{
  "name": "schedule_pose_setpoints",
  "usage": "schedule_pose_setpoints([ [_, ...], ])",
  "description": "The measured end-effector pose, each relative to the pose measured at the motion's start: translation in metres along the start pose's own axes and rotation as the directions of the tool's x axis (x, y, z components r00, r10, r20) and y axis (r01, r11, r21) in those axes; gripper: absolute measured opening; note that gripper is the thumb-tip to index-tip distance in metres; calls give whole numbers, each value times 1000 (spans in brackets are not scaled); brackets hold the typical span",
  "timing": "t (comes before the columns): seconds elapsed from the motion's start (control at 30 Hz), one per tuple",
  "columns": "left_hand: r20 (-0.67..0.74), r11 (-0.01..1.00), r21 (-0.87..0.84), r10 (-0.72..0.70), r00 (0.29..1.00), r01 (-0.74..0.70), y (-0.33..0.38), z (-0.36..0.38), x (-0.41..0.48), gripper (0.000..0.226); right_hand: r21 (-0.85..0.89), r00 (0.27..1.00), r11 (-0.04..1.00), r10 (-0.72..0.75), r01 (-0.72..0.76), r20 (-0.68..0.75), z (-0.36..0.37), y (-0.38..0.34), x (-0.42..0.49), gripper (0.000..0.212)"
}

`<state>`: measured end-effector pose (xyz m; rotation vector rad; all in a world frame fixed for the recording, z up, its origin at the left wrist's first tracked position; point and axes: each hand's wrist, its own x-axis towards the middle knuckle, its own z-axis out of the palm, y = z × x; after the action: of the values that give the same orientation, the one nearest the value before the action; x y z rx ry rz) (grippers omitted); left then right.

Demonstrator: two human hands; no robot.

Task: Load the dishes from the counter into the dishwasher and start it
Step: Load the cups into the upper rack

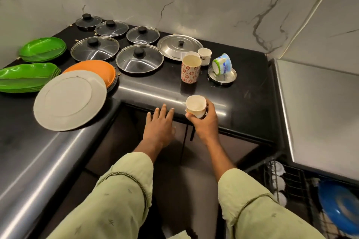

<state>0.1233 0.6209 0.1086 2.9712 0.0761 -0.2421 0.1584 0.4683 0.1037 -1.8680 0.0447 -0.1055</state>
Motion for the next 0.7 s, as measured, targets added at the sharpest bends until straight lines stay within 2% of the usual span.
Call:
schedule_pose_setpoints([
  [0.2,11,1000,7,3,1000,-3,41,21,-76,71,-26,1000,1000,-1,2,20,-49,16,-64,67],
  [0.53,-2,999,4,43,999,-43,76,46,-188,71,-93,999,995,-27,22,-45,-106,33,-176,71],
  [0.7,42,998,-21,63,997,-62,99,80,-253,70,-118,999,993,-12,6,-51,-138,52,-242,74],
])
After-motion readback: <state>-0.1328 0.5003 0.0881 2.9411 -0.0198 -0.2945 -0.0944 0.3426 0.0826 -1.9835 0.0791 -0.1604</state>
